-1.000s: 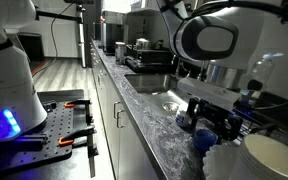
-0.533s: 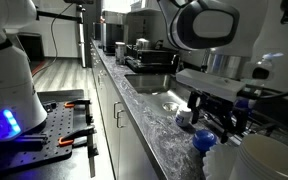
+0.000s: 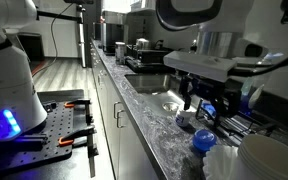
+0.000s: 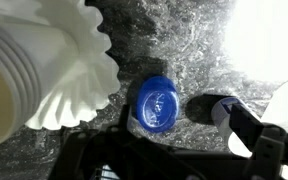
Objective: Put the blue soap on the rack, then remove it from the rack
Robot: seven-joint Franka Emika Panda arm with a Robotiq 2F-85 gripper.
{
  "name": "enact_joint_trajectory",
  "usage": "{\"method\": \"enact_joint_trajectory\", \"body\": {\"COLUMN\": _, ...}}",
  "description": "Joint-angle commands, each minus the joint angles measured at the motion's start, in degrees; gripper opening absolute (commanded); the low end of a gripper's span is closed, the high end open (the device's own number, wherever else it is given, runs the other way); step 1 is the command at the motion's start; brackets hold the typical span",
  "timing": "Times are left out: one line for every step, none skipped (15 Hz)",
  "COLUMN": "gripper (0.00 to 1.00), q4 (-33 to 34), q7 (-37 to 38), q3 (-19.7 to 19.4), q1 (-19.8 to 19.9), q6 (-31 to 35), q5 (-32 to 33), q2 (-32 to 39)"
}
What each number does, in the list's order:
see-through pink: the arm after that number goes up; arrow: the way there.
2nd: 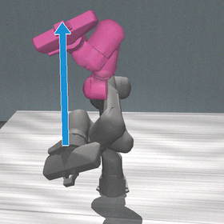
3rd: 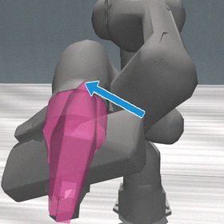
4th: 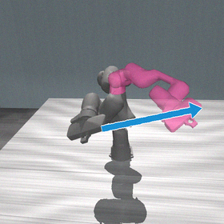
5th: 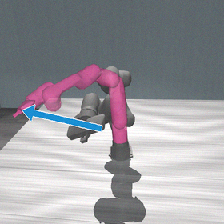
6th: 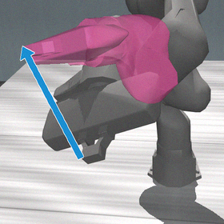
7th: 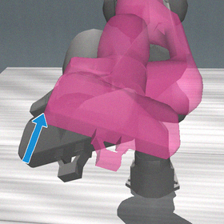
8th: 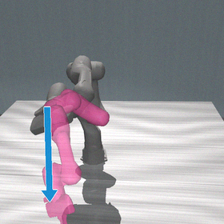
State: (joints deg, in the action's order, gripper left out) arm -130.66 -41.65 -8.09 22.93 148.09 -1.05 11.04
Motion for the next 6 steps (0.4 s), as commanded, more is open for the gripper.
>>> {"method": "enact_joint_trajectory", "body": {"gripper": 1.00, "q4": -4.59, "q7": -3.49, "q3": -0.74, "q1": -0.84, "q6": 1.07, "q5": -2.65, "q2": -5.39}}
{"method": "enact_joint_trajectory", "body": {"gripper": 1.00, "q4": -1.44, "q7": -1.30, "q3": -1.51, "q1": -1.51, "q6": -0.12, "q5": -1.18, "q2": -1.94}}
{"method": "enact_joint_trajectory", "body": {"gripper": 1.00, "q4": -2.03, "q7": -1.84, "q3": -1.66, "q1": -1.65, "q6": -0.12, "q5": -1.49, "q2": -2.76}}
{"method": "enact_joint_trajectory", "body": {"gripper": 1.00, "q4": -2.46, "q7": -2.05, "q3": -1.75, "q1": -1.75, "q6": -0.13, "q5": -1.65, "q2": -3.33}}
{"method": "enact_joint_trajectory", "body": {"gripper": 1.00, "q4": -2.73, "q7": -2.05, "q3": -1.79, "q1": -1.83, "q6": -0.13, "q5": -1.67, "q2": -3.67}}
{"method": "enact_joint_trajectory", "body": {"gripper": 1.00, "q4": -2.82, "q7": -2.04, "q3": -1.81, "q1": -1.86, "q6": -0.13, "q5": -1.67, "q2": -3.80}}
